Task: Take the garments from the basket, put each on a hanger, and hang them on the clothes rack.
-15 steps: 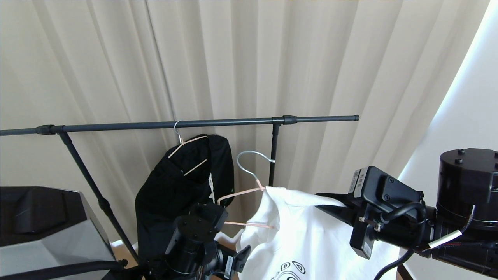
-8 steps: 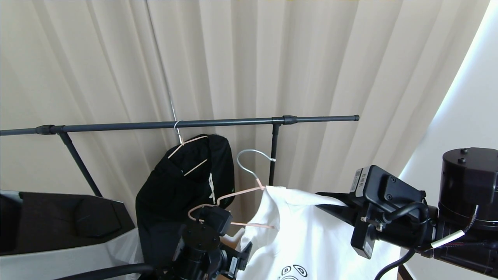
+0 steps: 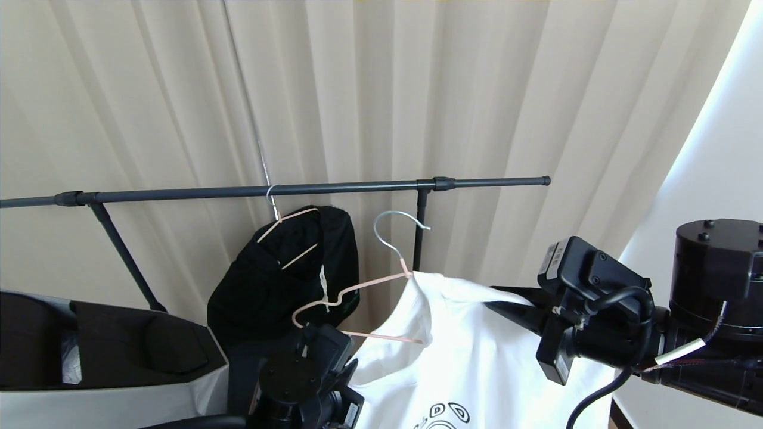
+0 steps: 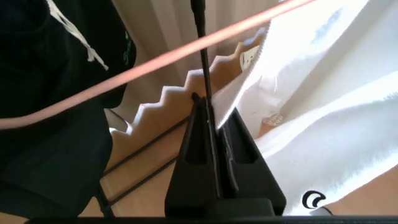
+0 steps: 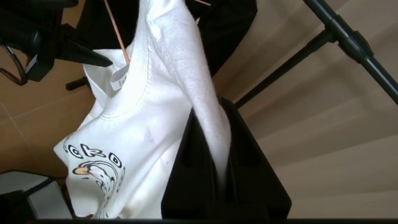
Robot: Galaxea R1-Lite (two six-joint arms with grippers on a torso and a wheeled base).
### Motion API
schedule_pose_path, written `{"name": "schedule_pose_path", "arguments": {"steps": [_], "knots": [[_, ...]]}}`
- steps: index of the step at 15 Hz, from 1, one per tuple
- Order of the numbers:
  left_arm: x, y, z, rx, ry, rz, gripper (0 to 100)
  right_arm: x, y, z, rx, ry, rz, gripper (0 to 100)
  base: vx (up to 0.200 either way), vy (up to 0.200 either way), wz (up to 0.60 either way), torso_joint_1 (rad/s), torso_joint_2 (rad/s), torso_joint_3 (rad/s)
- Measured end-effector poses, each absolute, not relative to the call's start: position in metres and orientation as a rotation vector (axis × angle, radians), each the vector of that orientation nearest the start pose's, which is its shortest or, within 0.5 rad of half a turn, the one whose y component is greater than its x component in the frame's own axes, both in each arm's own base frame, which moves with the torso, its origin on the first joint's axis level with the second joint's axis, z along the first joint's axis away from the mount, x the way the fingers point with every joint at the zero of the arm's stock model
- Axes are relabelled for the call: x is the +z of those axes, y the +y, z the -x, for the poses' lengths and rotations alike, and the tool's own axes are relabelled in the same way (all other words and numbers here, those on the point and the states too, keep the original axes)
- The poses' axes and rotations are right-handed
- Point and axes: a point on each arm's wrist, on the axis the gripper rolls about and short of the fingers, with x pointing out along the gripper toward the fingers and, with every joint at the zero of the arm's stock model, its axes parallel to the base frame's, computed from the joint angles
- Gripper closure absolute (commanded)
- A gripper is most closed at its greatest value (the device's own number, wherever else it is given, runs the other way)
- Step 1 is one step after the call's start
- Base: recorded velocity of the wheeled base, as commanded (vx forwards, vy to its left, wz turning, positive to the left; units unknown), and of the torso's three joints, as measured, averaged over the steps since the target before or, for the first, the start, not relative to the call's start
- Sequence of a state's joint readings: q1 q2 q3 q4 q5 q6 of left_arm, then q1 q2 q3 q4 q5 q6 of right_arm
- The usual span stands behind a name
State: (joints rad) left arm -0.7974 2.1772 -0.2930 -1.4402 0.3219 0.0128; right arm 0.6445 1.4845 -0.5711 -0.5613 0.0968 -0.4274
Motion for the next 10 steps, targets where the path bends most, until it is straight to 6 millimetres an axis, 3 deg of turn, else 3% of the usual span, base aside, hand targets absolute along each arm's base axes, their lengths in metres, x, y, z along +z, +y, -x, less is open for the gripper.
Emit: {"name": "schedule_pose_path", "arguments": {"steps": [10], "knots": [[0.021, -0.179, -0.220, -0.390, 0.316, -0.236, 100, 0.167, 0.133, -0.203, 0.736, 0.220, 0.489, 100, 0.000, 0.000, 0.00, 0.000, 0.00, 0.000]]}}
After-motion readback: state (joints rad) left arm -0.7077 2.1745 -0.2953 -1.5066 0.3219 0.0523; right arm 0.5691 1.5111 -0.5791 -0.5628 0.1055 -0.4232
